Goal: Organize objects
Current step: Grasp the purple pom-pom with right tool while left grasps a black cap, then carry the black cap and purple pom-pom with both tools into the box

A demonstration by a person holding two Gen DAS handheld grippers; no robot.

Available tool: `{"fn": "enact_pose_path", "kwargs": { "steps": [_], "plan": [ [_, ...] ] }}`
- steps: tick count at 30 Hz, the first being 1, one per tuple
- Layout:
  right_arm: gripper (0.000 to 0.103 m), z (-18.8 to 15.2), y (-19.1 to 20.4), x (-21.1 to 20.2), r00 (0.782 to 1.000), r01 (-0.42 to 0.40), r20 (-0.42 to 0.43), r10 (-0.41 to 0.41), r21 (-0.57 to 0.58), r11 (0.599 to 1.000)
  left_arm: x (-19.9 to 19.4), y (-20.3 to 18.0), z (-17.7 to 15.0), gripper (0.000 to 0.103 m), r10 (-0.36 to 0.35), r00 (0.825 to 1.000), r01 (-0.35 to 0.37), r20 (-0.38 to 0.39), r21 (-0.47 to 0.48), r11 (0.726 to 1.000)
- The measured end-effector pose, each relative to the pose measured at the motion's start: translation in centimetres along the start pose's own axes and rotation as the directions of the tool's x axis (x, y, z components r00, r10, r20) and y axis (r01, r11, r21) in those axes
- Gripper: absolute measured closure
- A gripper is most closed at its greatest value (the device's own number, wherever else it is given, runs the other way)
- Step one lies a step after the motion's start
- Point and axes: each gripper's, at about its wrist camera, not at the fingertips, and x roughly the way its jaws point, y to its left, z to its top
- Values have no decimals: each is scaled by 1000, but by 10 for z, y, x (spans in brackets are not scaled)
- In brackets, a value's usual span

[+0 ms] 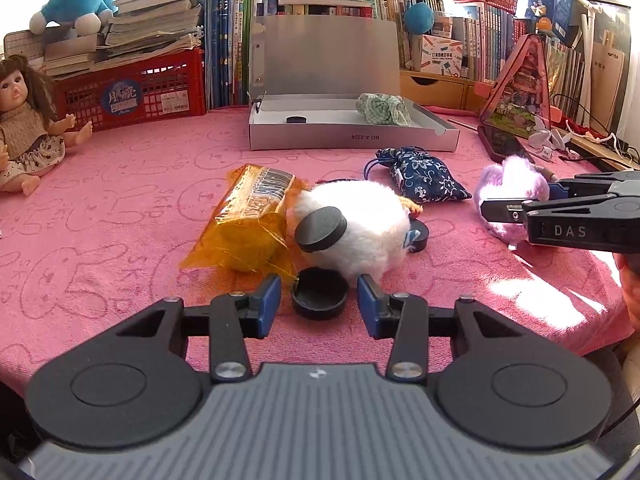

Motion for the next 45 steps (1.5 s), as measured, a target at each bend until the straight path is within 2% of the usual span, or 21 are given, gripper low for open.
{"fn": "enact_pose_path", "kwargs": {
  "steps": [4, 9, 12, 20, 22, 24, 25, 27, 30, 45],
  "plan": [
    [58, 0, 1, 0, 1000, 0, 0, 0, -10, 1000, 5, 2, -1, 55, 2, 1000, -2, -10, -15, 1000],
    [58, 0, 1, 2, 1000, 1, 3, -1, -7, 1000, 7, -3, -3, 55, 13, 1000, -13, 0, 11, 1000],
    [54, 1, 0, 2, 1000, 2, 8, -2, 4, 1000, 8, -7, -4, 54, 25, 1000, -26, 11, 31, 999],
    [51, 3, -1, 2, 1000, 9, 14, -10, 23, 1000, 10, -9, -1, 50, 24, 1000, -24, 3, 0, 1000],
    [61, 4, -1, 1, 1000, 10, 15, -10, 31, 999, 10, -11, 0, 50, 27, 1000, -27, -1, -6, 1000],
    [63, 5, -1, 1, 1000, 9, 16, -9, 32, 999, 10, -9, 1, 50, 28, 1000, -28, -13, -16, 999],
    [64, 5, -1, 0, 1000, 7, 18, -8, 30, 1000, 9, -9, 2, 51, 27, 1000, -27, -16, -19, 999],
    [65, 5, -1, -1, 1000, 10, 21, -11, 34, 999, 8, -9, 3, 65, 30, 999, -31, -17, -30, 999],
    [66, 7, -2, -4, 1000, 5, 23, -6, 44, 999, 5, -9, 4, 65, 23, 1000, -23, -18, -24, 999],
    [66, 22, -11, -12, 998, 5, 58, -12, 112, 994, -26, -19, 31, 65, -49, 994, 49, 95, 10, 999]
  ]
}}
